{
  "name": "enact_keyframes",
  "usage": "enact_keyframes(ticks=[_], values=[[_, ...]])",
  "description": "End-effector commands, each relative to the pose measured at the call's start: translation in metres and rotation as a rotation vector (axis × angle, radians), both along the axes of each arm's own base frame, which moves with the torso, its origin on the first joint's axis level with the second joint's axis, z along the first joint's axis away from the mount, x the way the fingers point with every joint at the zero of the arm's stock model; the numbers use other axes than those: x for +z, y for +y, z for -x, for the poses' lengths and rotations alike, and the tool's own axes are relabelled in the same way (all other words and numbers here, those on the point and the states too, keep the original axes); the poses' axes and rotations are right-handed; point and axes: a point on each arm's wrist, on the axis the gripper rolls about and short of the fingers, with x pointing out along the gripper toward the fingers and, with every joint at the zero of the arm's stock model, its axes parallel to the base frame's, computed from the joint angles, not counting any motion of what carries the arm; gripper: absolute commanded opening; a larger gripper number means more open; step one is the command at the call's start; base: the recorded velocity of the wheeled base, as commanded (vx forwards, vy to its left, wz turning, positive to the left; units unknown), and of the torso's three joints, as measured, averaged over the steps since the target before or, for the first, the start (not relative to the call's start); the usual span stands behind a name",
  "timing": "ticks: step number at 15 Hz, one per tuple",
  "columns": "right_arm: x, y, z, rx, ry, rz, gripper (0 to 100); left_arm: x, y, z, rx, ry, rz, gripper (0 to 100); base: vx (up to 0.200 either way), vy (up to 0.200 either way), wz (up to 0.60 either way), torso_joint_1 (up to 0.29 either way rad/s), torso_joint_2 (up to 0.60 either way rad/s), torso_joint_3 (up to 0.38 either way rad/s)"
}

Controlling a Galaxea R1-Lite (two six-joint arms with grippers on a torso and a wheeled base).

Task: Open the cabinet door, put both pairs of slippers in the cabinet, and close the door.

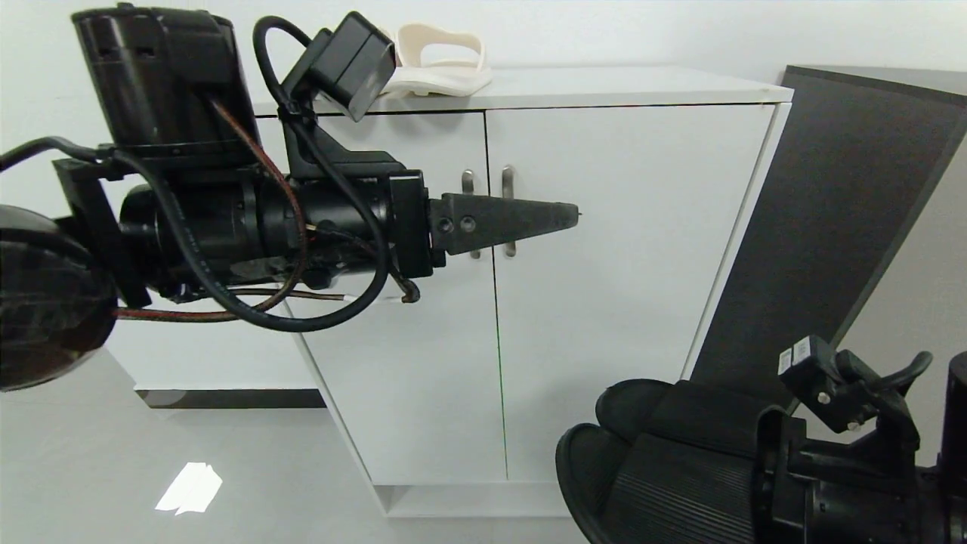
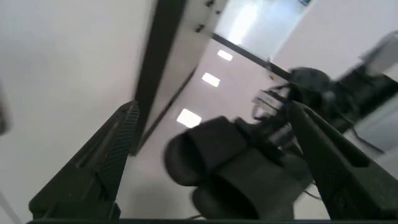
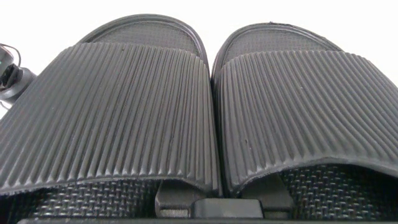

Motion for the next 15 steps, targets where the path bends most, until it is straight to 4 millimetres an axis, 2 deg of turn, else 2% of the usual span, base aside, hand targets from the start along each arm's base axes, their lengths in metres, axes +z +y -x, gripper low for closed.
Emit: enact_keyframes(ticks=[1, 5, 9, 15], values=[[0.000, 0.000, 0.000, 0.000, 0.001, 0.001, 0, -0.005, -0.003, -0.020, 0.069, 0.013, -0.010, 100, 0.000, 0.000, 0.00, 0.000, 0.00, 0.000], [-0.002, 0.001, -0.001, 0.000, 0.007, 0.008, 0, -0.002, -0.009, -0.034, 0.207, -0.003, -0.010, 100, 0.000, 0.000, 0.00, 0.000, 0.00, 0.000], [-0.003, 0.002, -0.002, -0.003, 0.011, 0.012, 0, -0.015, -0.013, -0.047, 0.277, 0.002, -0.051, 100, 0.000, 0.000, 0.00, 0.000, 0.00, 0.000], [-0.003, 0.002, -0.002, -0.003, 0.011, 0.012, 0, -0.022, -0.005, -0.066, 0.345, -0.020, -0.082, 100, 0.000, 0.000, 0.00, 0.000, 0.00, 0.000]])
